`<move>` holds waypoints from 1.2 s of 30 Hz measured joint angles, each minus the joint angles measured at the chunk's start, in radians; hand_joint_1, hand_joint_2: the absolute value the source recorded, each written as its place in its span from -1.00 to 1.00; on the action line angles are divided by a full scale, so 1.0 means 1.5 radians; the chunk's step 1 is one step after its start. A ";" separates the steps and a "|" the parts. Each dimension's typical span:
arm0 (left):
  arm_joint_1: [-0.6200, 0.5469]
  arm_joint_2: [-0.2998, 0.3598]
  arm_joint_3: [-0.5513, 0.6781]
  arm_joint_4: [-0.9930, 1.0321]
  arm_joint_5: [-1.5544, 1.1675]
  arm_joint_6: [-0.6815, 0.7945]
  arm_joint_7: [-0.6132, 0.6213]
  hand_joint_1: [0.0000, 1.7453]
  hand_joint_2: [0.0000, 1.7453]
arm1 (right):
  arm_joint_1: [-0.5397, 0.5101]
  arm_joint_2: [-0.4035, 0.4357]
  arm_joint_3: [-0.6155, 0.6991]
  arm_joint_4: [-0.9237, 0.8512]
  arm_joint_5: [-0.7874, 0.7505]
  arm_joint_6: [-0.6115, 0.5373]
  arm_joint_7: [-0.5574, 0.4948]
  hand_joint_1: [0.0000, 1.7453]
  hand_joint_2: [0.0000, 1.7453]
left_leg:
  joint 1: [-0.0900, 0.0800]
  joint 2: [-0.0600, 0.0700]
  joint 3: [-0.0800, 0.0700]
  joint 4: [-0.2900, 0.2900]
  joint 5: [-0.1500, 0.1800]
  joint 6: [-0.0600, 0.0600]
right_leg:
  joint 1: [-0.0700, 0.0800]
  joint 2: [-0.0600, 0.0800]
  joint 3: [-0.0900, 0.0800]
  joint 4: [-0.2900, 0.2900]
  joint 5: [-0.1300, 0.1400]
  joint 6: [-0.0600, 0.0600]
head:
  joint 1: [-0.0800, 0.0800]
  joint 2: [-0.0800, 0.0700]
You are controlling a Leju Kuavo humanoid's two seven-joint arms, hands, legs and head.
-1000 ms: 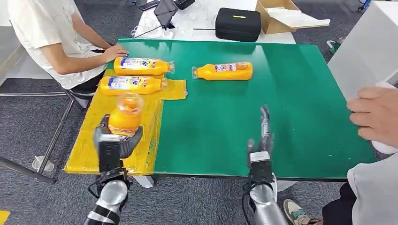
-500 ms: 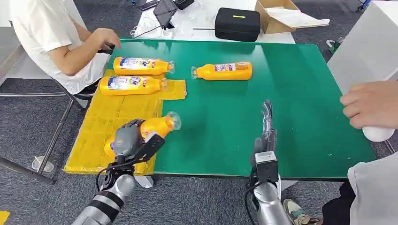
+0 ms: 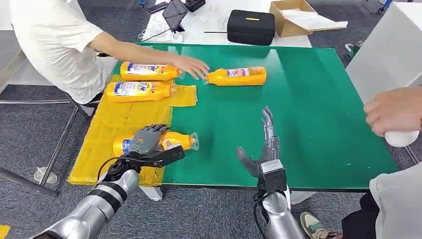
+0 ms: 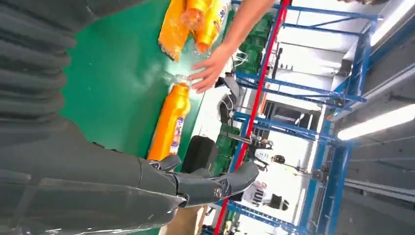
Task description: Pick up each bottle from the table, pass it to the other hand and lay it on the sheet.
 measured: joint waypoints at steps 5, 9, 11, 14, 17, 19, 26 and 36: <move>-0.015 0.006 -0.012 0.019 0.001 -0.034 -0.013 -1.00 1.00 | -0.007 0.002 0.006 0.011 -0.006 0.000 0.000 -1.00 1.00 | 0.000 0.000 0.000 0.000 0.000 0.000 | 0.000 0.000 0.000 0.000 0.000 0.000 | 0.000 0.000; -0.023 0.008 -0.017 0.029 0.003 -0.047 -0.015 -1.00 1.00 | -0.012 0.002 0.008 0.019 -0.010 0.000 0.000 -1.00 1.00 | 0.000 0.000 0.000 0.000 0.000 0.000 | 0.000 0.000 0.000 0.000 0.000 0.000 | 0.000 0.000; -0.029 0.009 -0.018 0.034 0.004 -0.057 -0.017 -1.00 1.00 | -0.015 0.002 0.009 0.024 -0.011 0.000 0.000 -1.00 1.00 | 0.000 0.000 0.000 0.000 0.000 0.000 | 0.000 0.000 0.000 0.000 0.000 0.000 | 0.000 0.000; -0.033 0.010 -0.018 0.040 0.006 -0.062 -0.017 -1.00 1.00 | -0.017 0.003 0.009 0.029 -0.011 0.000 0.000 -1.00 1.00 | 0.000 0.000 0.000 0.000 0.000 0.000 | 0.000 0.000 0.000 0.000 0.000 0.000 | 0.000 0.000; -0.036 0.010 -0.018 0.044 0.009 -0.067 -0.017 -1.00 1.00 | -0.019 0.005 0.011 0.034 -0.013 0.000 0.000 -1.00 1.00 | 0.000 0.000 0.000 0.000 0.000 0.000 | 0.000 0.000 0.000 0.000 0.000 0.000 | 0.000 0.000; -0.037 0.010 -0.018 0.046 0.014 -0.066 -0.019 -1.00 1.00 | -0.019 0.006 0.012 0.037 -0.013 0.000 0.000 -1.00 1.00 | 0.000 0.000 0.000 0.000 0.000 0.000 | 0.000 0.000 0.000 0.000 0.000 0.000 | 0.000 0.000; -0.037 0.011 -0.018 0.049 0.028 -0.028 -0.021 -1.00 1.00 | -0.025 0.006 0.013 0.046 -0.016 -0.003 0.000 -1.00 1.00 | 0.000 0.000 0.000 0.000 0.000 0.000 | 0.000 0.000 0.000 0.000 0.000 0.000 | 0.000 0.000; -0.035 0.003 -0.018 0.049 0.036 -0.001 -0.021 -1.00 1.00 | -0.027 0.007 0.014 0.053 -0.015 -0.001 0.000 -1.00 1.00 | 0.000 0.000 0.000 0.000 0.000 0.000 | 0.000 0.000 0.000 0.000 0.000 0.000 | 0.000 0.000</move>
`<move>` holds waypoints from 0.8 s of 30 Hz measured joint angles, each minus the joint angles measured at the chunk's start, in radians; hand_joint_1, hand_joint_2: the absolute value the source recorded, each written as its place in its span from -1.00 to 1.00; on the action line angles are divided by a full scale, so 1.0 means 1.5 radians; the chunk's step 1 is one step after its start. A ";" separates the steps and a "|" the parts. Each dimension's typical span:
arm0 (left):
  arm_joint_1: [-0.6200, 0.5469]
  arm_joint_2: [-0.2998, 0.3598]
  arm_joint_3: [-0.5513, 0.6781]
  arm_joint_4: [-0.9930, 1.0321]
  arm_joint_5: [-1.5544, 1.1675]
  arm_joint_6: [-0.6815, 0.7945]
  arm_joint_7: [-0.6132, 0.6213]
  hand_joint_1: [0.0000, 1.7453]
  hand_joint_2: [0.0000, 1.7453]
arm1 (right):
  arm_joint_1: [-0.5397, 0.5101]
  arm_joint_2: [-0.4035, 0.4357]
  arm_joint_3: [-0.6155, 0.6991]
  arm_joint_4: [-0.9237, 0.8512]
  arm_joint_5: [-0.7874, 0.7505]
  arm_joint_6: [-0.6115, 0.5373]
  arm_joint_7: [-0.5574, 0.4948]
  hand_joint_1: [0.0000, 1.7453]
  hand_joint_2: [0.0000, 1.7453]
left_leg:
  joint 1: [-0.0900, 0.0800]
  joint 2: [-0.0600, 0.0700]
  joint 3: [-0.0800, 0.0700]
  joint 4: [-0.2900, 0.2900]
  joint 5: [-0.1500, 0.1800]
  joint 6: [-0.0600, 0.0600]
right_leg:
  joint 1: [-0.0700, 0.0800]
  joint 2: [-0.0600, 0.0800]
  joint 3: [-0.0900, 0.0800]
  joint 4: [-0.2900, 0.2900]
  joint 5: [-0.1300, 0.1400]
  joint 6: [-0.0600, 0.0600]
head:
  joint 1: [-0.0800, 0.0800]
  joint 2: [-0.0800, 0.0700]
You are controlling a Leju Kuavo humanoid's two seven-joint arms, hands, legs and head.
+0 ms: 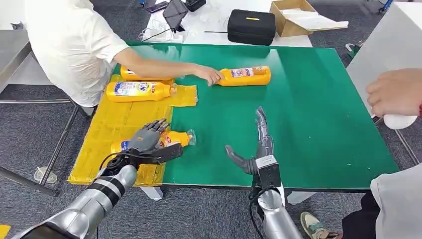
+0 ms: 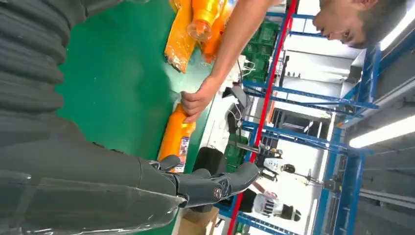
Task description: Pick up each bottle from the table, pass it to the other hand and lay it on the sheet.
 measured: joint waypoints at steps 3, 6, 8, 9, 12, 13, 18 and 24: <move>0.000 0.000 0.000 0.000 0.000 -0.004 -0.005 -1.00 1.00 | -0.001 0.000 0.004 0.002 0.001 -0.001 0.000 -1.00 1.00 | 0.000 0.000 0.000 0.000 0.000 0.000 | 0.000 0.000 0.000 0.000 0.000 0.000 | 0.000 0.000; 0.000 0.000 0.000 0.000 0.000 -0.003 -0.009 -1.00 1.00 | -0.001 0.001 0.004 0.004 0.001 -0.004 0.000 -1.00 1.00 | 0.000 0.000 0.000 0.000 0.000 0.000 | 0.000 0.000 0.000 0.000 0.000 0.000 | 0.000 0.000; 0.001 0.000 0.000 0.001 0.000 -0.003 -0.009 -1.00 1.00 | -0.001 0.002 0.005 0.005 0.001 -0.004 0.000 -1.00 1.00 | 0.000 0.000 0.000 0.000 0.000 0.000 | 0.000 0.000 0.000 0.000 0.000 0.000 | 0.000 0.000; 0.001 0.000 0.000 0.001 0.000 -0.003 -0.009 -1.00 1.00 | -0.001 0.002 0.005 0.005 0.001 -0.004 0.000 -1.00 1.00 | 0.000 0.000 0.000 0.000 0.000 0.000 | 0.000 0.000 0.000 0.000 0.000 0.000 | 0.000 0.000; 0.001 0.000 0.000 0.001 0.000 -0.003 -0.010 -1.00 1.00 | -0.001 0.002 0.005 0.005 0.001 -0.004 0.000 -1.00 1.00 | 0.000 0.000 0.000 0.000 0.000 0.000 | 0.000 0.000 0.000 0.000 0.000 0.000 | 0.000 0.000; 0.001 0.000 0.000 0.001 0.000 -0.003 -0.010 -1.00 1.00 | -0.001 0.002 0.005 0.005 0.001 -0.004 0.000 -1.00 1.00 | 0.000 0.000 0.000 0.000 0.000 0.000 | 0.000 0.000 0.000 0.000 0.000 0.000 | 0.000 0.000; 0.001 0.000 0.000 0.001 0.000 -0.003 -0.010 -1.00 1.00 | -0.001 0.002 0.005 0.006 0.001 -0.004 0.000 -1.00 1.00 | 0.000 0.000 0.000 0.000 0.000 0.000 | 0.000 0.000 0.000 0.000 0.000 0.000 | 0.000 0.000; 0.003 0.000 0.000 0.001 0.008 0.012 -0.024 -1.00 1.00 | -0.001 0.002 0.007 0.006 0.000 -0.009 0.000 -1.00 1.00 | 0.000 0.000 0.000 0.000 0.000 0.000 | 0.000 0.000 0.000 0.000 0.000 0.000 | 0.000 0.000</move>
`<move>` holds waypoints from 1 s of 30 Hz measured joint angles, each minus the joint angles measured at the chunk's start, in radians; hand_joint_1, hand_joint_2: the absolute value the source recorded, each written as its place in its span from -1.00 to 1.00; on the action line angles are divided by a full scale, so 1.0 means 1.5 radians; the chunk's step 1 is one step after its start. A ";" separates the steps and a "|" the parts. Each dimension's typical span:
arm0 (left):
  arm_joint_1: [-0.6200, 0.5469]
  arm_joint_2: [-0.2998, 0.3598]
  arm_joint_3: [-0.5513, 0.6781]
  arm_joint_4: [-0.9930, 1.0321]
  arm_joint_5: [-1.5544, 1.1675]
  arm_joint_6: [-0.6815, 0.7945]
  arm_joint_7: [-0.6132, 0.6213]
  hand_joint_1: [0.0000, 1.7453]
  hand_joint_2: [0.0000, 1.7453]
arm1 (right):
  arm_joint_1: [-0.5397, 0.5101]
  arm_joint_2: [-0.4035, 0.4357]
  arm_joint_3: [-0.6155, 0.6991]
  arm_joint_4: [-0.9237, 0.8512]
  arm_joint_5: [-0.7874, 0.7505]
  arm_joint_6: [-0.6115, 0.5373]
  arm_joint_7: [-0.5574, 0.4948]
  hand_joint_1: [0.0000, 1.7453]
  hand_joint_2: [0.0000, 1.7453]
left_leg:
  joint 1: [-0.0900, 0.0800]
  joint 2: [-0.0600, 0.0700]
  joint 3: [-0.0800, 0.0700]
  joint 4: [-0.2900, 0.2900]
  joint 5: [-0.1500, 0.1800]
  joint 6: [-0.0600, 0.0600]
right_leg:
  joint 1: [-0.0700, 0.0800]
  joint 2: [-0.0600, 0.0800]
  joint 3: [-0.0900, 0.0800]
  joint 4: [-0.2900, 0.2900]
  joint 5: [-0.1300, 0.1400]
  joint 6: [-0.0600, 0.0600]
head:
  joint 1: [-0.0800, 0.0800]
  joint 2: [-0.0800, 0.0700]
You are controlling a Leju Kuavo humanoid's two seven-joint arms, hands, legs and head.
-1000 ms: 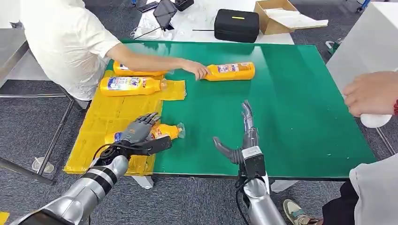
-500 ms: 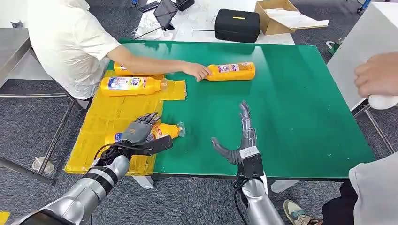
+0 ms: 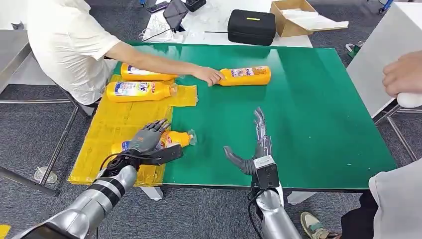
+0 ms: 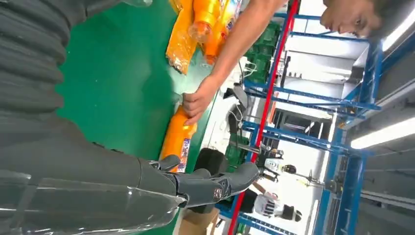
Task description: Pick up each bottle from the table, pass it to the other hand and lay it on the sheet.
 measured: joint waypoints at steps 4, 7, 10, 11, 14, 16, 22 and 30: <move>0.000 -0.003 0.000 0.000 0.000 0.007 -0.003 -1.00 1.00 | 0.000 0.000 0.003 0.000 -0.003 -0.002 0.000 -1.00 1.00 | 0.000 0.000 0.000 0.000 0.000 0.000 | 0.000 0.000 0.000 0.000 0.000 0.000 | 0.000 0.000; -0.001 -0.008 0.000 -0.001 -0.007 0.014 -0.008 -1.00 1.00 | 0.000 0.000 0.003 0.000 -0.005 -0.003 0.000 -1.00 1.00 | 0.000 0.000 -0.001 0.000 0.000 0.000 | 0.000 0.000 -0.001 0.000 0.000 0.000 | 0.000 0.000; -0.002 -0.015 -0.002 -0.006 -0.018 0.010 -0.014 -1.00 1.00 | 0.000 0.000 0.003 0.001 -0.006 -0.004 0.000 -1.00 1.00 | 0.000 0.000 -0.001 0.000 0.000 0.000 | 0.000 0.000 -0.001 0.000 0.000 0.000 | 0.000 0.000; -0.003 -0.018 -0.007 -0.008 -0.022 0.004 -0.015 -1.00 1.00 | 0.001 0.000 0.003 0.002 -0.008 -0.004 0.000 -1.00 1.00 | 0.000 0.000 -0.001 0.000 0.000 0.000 | 0.000 0.000 -0.001 0.000 0.000 0.000 | 0.000 0.000; -0.004 -0.024 -0.018 -0.010 -0.029 -0.007 -0.013 -1.00 1.00 | 0.003 0.000 0.003 0.002 -0.009 -0.005 0.000 -1.00 1.00 | 0.000 0.000 -0.001 0.000 0.000 0.000 | 0.000 0.000 -0.001 0.000 0.000 0.000 | 0.000 0.000; -0.005 -0.027 -0.022 -0.010 -0.030 -0.012 -0.011 -1.00 1.00 | 0.005 0.000 0.003 0.003 -0.010 -0.005 0.000 -1.00 1.00 | 0.000 0.000 -0.001 0.000 0.000 0.000 | 0.000 0.000 -0.002 0.000 0.000 0.000 | 0.000 0.000; -0.007 -0.031 -0.032 -0.010 -0.031 -0.013 -0.009 -1.00 -1.00 | 0.007 0.000 0.003 0.003 -0.010 -0.005 0.000 -1.00 1.00 | 0.000 0.000 -0.001 0.000 0.000 0.000 | 0.000 0.000 -0.002 0.000 0.000 0.000 | 0.000 0.000; -0.010 -0.034 -0.040 -0.010 -0.031 -0.028 -0.002 -1.00 -1.00 | 0.008 0.000 0.003 0.006 -0.012 -0.005 0.000 -1.00 1.00 | 0.000 0.000 -0.001 0.000 0.000 0.000 | 0.000 0.000 -0.002 0.000 0.000 0.000 | 0.000 0.000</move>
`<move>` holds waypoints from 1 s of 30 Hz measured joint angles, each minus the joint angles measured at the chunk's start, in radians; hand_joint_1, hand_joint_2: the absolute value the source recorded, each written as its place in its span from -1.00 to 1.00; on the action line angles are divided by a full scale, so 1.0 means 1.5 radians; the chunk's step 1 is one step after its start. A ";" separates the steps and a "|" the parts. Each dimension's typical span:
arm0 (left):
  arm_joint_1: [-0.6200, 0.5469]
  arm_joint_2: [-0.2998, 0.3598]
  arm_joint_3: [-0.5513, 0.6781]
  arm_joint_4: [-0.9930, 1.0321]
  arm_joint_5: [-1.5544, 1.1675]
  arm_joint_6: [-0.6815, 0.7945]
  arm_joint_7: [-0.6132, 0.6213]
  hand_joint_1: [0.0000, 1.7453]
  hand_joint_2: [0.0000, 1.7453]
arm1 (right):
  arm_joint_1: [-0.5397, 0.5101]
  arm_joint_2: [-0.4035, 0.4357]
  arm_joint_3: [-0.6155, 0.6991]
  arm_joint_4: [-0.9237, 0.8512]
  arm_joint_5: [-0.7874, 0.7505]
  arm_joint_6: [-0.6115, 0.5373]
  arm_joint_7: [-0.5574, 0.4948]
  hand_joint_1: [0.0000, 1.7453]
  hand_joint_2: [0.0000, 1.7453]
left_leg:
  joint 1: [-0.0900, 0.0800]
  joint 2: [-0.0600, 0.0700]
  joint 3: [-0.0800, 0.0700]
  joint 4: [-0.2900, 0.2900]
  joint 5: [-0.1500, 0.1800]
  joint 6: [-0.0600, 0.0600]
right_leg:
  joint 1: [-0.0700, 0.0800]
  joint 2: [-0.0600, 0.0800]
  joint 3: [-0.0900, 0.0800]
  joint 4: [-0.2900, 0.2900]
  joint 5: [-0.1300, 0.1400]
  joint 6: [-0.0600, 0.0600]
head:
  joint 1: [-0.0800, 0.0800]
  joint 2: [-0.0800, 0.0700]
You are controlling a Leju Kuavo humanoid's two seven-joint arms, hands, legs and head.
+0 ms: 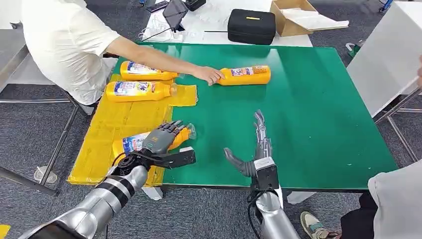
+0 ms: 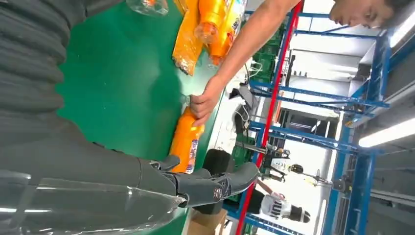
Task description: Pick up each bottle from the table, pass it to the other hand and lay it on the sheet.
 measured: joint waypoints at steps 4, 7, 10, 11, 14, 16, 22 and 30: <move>-0.002 -0.001 -0.007 -0.002 0.000 -0.006 0.002 -1.00 -1.00 | 0.000 0.000 0.000 0.002 0.001 0.001 0.000 -1.00 1.00 | 0.000 0.000 0.000 0.000 0.000 0.000 | 0.000 0.000 0.000 0.000 0.000 0.000 | 0.000 0.000; -0.003 -0.001 -0.010 -0.006 0.002 -0.006 0.001 -1.00 -1.00 | 0.000 0.000 0.000 0.004 0.002 0.002 0.000 -1.00 1.00 | 0.000 0.000 0.000 0.000 0.000 0.000 | 0.000 0.000 0.000 0.000 0.000 0.000 | 0.000 0.000; -0.003 -0.001 -0.012 -0.009 0.002 -0.006 0.001 -1.00 -1.00 | 0.001 0.000 0.000 0.005 0.003 0.002 0.000 -1.00 1.00 | 0.000 0.000 0.000 0.000 0.000 0.000 | 0.000 0.000 0.000 0.000 0.000 0.000 | 0.000 0.000; -0.003 -0.001 -0.012 -0.010 0.002 -0.006 0.001 -1.00 -1.00 | 0.001 0.000 0.000 0.005 0.003 0.002 0.000 -1.00 1.00 | 0.000 0.000 0.000 0.000 0.000 0.000 | 0.000 0.000 0.000 0.000 0.000 0.000 | 0.000 0.000; -0.002 -0.001 -0.016 -0.013 0.011 0.003 -0.010 -1.00 -1.00 | 0.001 0.000 0.000 0.006 0.004 0.001 0.000 -1.00 1.00 | 0.000 0.000 0.000 0.000 0.000 0.000 | 0.000 0.000 0.000 0.000 0.000 0.000 | 0.000 0.000; 0.004 -0.001 -0.017 -0.024 0.038 0.025 -0.029 -1.00 1.00 | 0.003 0.000 0.001 0.006 0.008 -0.003 0.000 -1.00 1.00 | 0.000 0.000 0.000 0.000 0.000 0.000 | 0.000 0.000 0.000 0.000 0.000 0.000 | 0.000 0.000; 0.072 -0.019 0.007 -0.121 0.186 0.044 -0.111 -1.00 1.00 | 0.017 0.000 0.001 -0.012 -0.009 -0.011 0.000 -1.00 1.00 | 0.000 0.000 -0.001 0.000 0.000 0.000 | 0.000 0.000 -0.001 0.000 0.000 0.000 | 0.000 0.000; 0.155 -0.029 0.014 -0.302 0.320 0.044 -0.139 -1.00 1.00 | 0.040 0.001 0.003 -0.063 0.003 -0.032 0.000 -1.00 1.00 | 0.000 0.000 -0.002 0.000 0.000 0.000 | 0.000 0.000 -0.002 0.000 0.000 0.000 | 0.000 0.000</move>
